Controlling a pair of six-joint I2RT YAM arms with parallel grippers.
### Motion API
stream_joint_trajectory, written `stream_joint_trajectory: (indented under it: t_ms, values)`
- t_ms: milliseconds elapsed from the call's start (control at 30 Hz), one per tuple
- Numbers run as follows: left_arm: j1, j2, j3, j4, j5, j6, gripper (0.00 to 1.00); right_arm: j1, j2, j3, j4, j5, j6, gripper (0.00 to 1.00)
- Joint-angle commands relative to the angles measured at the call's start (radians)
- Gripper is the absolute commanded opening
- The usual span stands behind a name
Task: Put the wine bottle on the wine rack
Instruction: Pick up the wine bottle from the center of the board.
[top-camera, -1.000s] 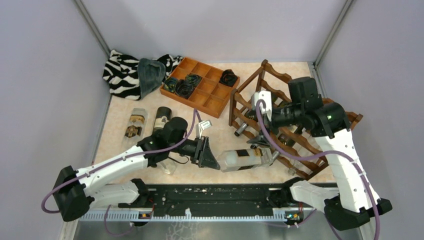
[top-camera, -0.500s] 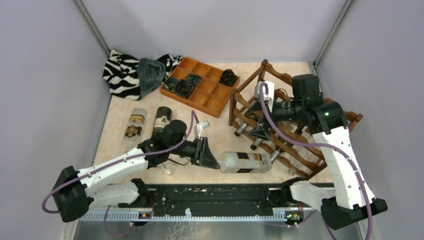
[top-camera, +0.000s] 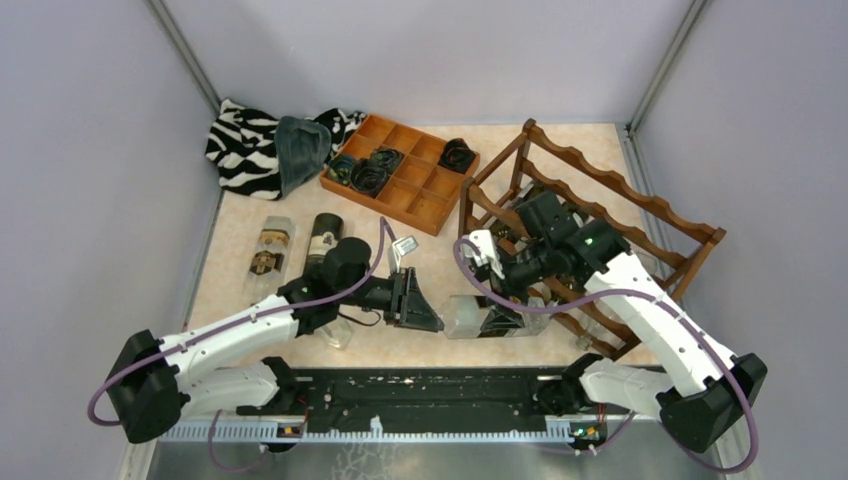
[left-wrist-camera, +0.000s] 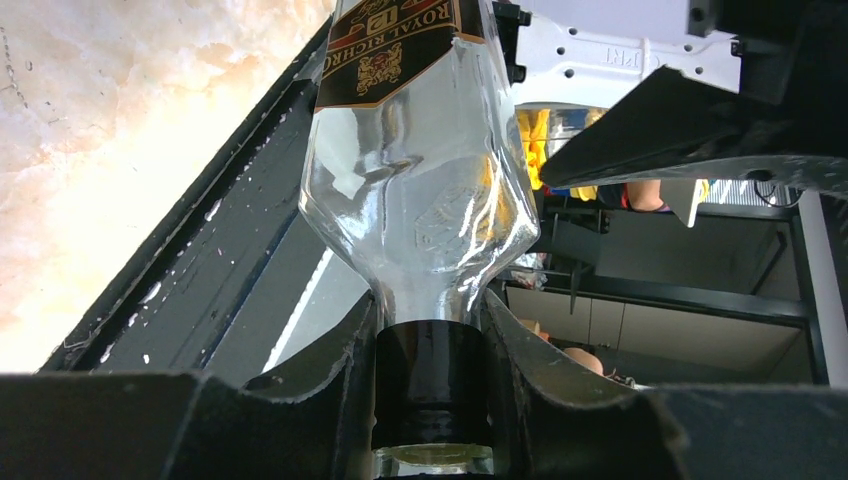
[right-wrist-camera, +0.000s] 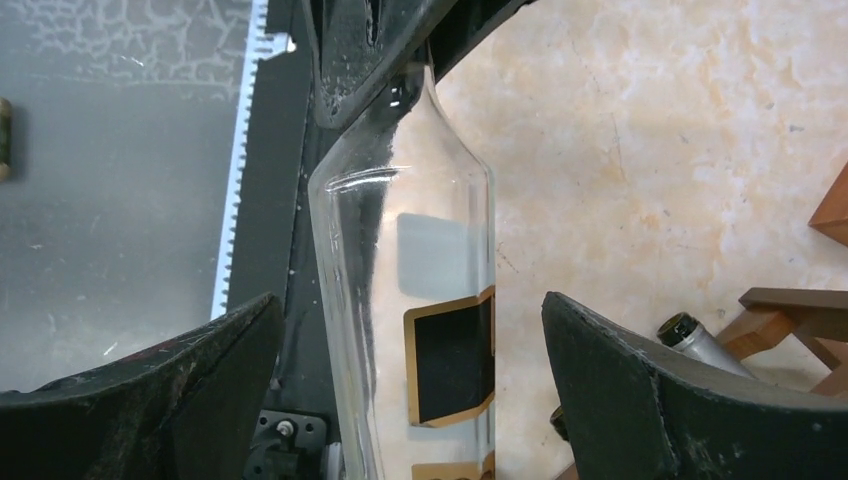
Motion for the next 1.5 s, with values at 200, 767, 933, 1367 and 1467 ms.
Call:
stream_joint_trajectory:
  t_ms: [200,767,933,1367,1467]
  values:
    - [0.017,-0.025,0.040,0.213,0.027,-0.033,0.00,0.069,0.002,-0.066,0.124,0.058,0.016,0.98]
    - [0.023,0.010,-0.008,0.355,0.123,-0.114,0.00,0.081,-0.047,-0.139,0.140,0.033,-0.112,0.13]
    - [0.023,0.059,-0.007,0.342,0.202,-0.142,0.45,0.089,-0.045,-0.106,0.076,0.031,-0.187,0.00]
    - [0.023,0.129,0.081,0.074,0.258,-0.014,0.63,0.159,-0.015,-0.018,-0.013,0.143,-0.274,0.00]
    - [0.023,0.148,0.109,-0.013,0.238,0.030,0.63,0.174,0.012,0.029,-0.026,0.157,-0.251,0.00]
